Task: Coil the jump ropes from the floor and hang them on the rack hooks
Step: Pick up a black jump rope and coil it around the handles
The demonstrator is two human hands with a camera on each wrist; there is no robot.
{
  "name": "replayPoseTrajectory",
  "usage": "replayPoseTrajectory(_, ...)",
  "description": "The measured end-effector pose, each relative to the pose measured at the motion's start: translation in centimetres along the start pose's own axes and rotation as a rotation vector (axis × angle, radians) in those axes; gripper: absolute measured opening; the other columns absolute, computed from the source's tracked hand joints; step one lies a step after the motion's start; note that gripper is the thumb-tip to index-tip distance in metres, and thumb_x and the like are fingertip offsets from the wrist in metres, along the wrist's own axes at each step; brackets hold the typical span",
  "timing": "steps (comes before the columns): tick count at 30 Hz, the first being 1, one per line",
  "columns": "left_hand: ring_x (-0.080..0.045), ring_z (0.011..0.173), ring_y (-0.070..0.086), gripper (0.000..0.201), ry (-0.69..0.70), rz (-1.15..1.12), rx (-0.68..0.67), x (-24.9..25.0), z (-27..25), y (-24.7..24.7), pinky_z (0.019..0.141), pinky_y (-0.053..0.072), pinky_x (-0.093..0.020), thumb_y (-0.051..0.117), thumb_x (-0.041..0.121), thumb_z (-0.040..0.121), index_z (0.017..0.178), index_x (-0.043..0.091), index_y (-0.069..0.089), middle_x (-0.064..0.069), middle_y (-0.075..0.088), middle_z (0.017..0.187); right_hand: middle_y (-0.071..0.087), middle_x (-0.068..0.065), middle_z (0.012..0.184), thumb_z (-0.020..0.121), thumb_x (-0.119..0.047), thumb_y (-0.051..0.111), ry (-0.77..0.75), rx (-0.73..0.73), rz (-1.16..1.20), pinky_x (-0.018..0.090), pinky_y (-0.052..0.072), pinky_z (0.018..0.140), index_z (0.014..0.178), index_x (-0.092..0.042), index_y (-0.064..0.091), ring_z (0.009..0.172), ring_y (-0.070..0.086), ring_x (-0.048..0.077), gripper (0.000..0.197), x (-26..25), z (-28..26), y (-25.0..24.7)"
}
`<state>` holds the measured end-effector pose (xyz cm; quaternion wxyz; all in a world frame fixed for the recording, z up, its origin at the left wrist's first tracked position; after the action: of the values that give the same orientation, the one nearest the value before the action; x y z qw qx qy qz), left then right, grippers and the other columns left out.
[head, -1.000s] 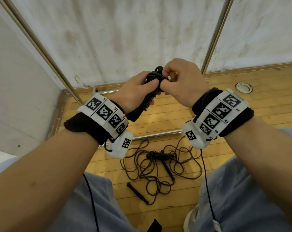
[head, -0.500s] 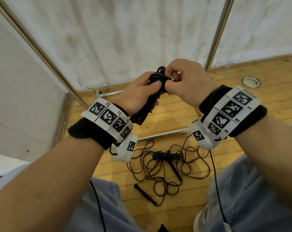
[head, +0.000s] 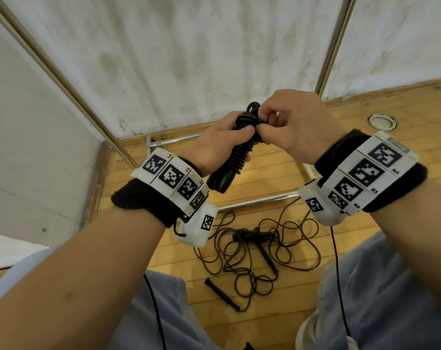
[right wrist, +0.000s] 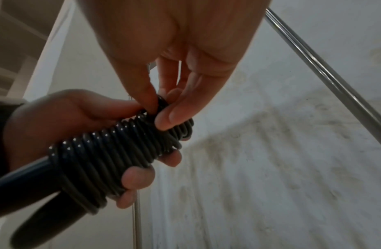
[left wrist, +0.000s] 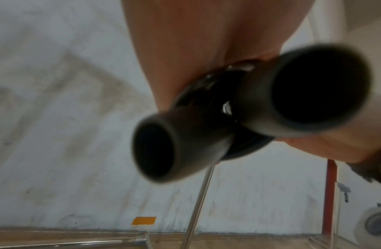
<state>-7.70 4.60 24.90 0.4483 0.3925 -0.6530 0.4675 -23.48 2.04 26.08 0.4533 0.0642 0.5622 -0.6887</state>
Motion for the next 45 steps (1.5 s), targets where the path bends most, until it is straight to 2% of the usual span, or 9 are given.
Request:
replayPoseTrajectory(5, -0.023, 0.070, 0.060, 0.025, 0.055, 0.019, 0.037, 0.1, 0.1, 0.1, 0.064, 0.054, -0.037, 0.049, 0.014, 0.098, 0.123, 0.014, 0.053, -0.004, 0.060, 0.089, 0.048, -0.005, 0.072, 0.080, -0.015, 0.061, -0.025, -0.002, -0.079, 0.020, 0.037, 0.059, 0.075, -0.015, 0.054, 0.066, 0.045, 0.014, 0.009, -0.2, -0.3, 0.1)
replayPoseTrajectory(9, -0.026, 0.072, 0.058, 0.026, 0.055, -0.011, 0.088, -0.1, 0.3, 0.4, 0.075, 0.054, -0.047, 0.051, 0.012, 0.096, 0.122, 0.016, 0.055, -0.013, 0.059, 0.093, 0.045, -0.008, 0.075, 0.081, -0.018, 0.062, -0.030, -0.025, -0.098, 0.020, 0.038, 0.061, 0.079, -0.017, 0.052, 0.064, 0.044, 0.008, 0.011, 0.2, -0.5, 0.6)
replayPoseTrajectory(13, -0.022, 0.069, 0.058, 0.024, 0.044, -0.037, 0.081, -0.1, 0.4, 0.8, 0.063, 0.052, -0.034, 0.046, 0.015, 0.099, 0.122, 0.016, 0.051, -0.011, 0.057, 0.089, 0.043, -0.012, 0.075, 0.079, -0.027, 0.070, 0.005, -0.028, -0.120, 0.006, 0.032, 0.060, 0.080, -0.023, 0.050, 0.065, 0.042, 0.004, 0.021, 0.6, -0.4, 0.6)
replayPoseTrajectory(16, -0.018, 0.064, 0.058, 0.037, 0.014, -0.094, 0.108, 0.0, 0.5, 1.2, 0.059, 0.050, -0.030, 0.036, 0.033, 0.102, 0.116, 0.004, 0.054, -0.007, 0.058, 0.083, 0.051, -0.005, 0.080, 0.079, -0.025, 0.071, -0.036, 0.011, -0.116, 0.010, 0.035, 0.063, 0.079, -0.019, 0.056, 0.068, 0.048, 0.010, 0.017, 0.3, -0.5, 0.4)
replayPoseTrajectory(19, -0.014, 0.057, 0.059, 0.049, -0.024, -0.037, 0.157, -0.2, 0.8, 1.5, 0.053, 0.050, -0.026, 0.032, 0.047, 0.100, 0.103, 0.008, 0.061, -0.004, 0.060, 0.074, 0.057, 0.000, 0.089, 0.078, -0.023, 0.068, -0.068, 0.060, -0.117, 0.027, 0.047, 0.065, 0.082, -0.011, 0.065, 0.064, 0.058, 0.015, 0.014, -0.2, -1.0, 0.5)
replayPoseTrajectory(27, -0.018, 0.059, 0.056, 0.031, -0.042, -0.037, 0.124, -0.1, 0.6, 1.7, 0.050, 0.049, -0.029, 0.034, 0.032, 0.098, 0.090, 0.010, 0.056, -0.007, 0.057, 0.072, 0.049, -0.004, 0.074, 0.076, -0.024, 0.062, -0.054, 0.093, -0.214, 0.031, 0.045, 0.061, 0.074, -0.013, 0.058, 0.062, 0.047, 0.015, 0.012, -0.5, -1.2, 0.7)
replayPoseTrajectory(34, -0.009, 0.054, 0.057, 0.028, -0.039, -0.113, 0.113, 0.2, 0.2, 1.8, 0.047, 0.050, -0.026, 0.034, 0.027, 0.098, 0.105, 0.004, 0.050, -0.011, 0.054, 0.081, 0.054, 0.003, 0.076, 0.074, -0.020, 0.063, -0.026, 0.166, -0.165, 0.038, 0.049, 0.063, 0.075, -0.007, 0.060, 0.064, 0.053, 0.021, 0.013, -0.9, -0.9, 0.2)
replayPoseTrajectory(38, -0.017, 0.067, 0.065, 0.037, -0.066, -0.080, 0.129, 0.0, -0.1, 1.5, 0.056, 0.052, -0.031, 0.033, 0.035, 0.099, 0.118, 0.006, 0.048, -0.013, 0.060, 0.093, 0.052, -0.003, 0.083, 0.081, -0.021, 0.060, -0.055, 0.080, -0.185, 0.039, 0.050, 0.066, 0.083, -0.012, 0.058, 0.068, 0.056, 0.019, 0.010, -0.8, -1.1, 1.1)
replayPoseTrajectory(45, -0.015, 0.061, 0.059, 0.011, -0.002, -0.146, 0.193, 0.4, -0.6, 1.5, 0.056, 0.051, -0.029, 0.037, 0.023, 0.098, 0.101, 0.019, 0.047, -0.007, 0.056, 0.084, 0.061, 0.006, 0.085, 0.078, -0.014, 0.063, -0.126, 0.200, -0.114, 0.037, 0.052, 0.062, 0.082, -0.005, 0.064, 0.061, 0.057, 0.018, 0.011, -1.1, -1.0, 0.9)
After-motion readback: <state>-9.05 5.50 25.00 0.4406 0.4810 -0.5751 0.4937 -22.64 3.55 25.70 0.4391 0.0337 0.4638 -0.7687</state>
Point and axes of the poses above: each hand's wrist, its own z-axis towards the middle knuckle, its own y-axis out of the palm, x = y × z, the point moved 1 cm from there along z, towards the middle knuckle
